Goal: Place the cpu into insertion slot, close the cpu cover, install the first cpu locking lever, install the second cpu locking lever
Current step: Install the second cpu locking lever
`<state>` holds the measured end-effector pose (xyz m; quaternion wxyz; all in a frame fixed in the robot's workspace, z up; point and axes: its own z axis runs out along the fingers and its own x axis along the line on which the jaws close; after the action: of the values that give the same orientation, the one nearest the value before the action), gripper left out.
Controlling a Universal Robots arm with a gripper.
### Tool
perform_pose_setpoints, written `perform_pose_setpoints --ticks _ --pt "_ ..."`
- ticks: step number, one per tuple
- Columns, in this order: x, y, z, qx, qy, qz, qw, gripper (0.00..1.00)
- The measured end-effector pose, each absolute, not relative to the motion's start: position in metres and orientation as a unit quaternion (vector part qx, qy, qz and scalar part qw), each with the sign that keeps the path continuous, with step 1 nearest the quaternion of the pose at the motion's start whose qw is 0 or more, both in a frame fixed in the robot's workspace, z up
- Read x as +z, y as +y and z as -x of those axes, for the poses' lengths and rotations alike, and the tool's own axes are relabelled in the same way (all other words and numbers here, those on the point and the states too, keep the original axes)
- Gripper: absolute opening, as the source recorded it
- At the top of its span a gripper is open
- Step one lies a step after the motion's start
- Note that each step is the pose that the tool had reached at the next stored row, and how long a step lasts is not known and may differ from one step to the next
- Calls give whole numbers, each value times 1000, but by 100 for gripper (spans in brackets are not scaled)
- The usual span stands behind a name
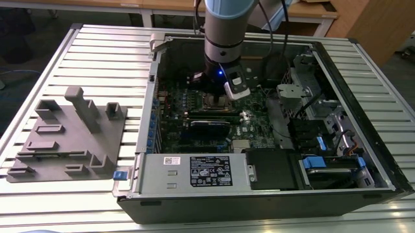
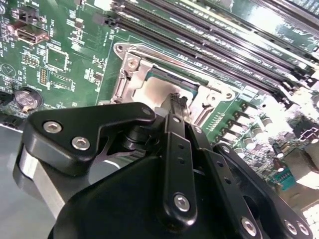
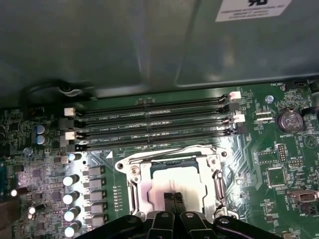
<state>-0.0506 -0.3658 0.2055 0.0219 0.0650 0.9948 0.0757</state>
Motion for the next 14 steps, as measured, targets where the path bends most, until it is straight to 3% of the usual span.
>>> perform_pose_setpoints --ticks 14 --pt "215 -363 47 76 995 -64 20 11"
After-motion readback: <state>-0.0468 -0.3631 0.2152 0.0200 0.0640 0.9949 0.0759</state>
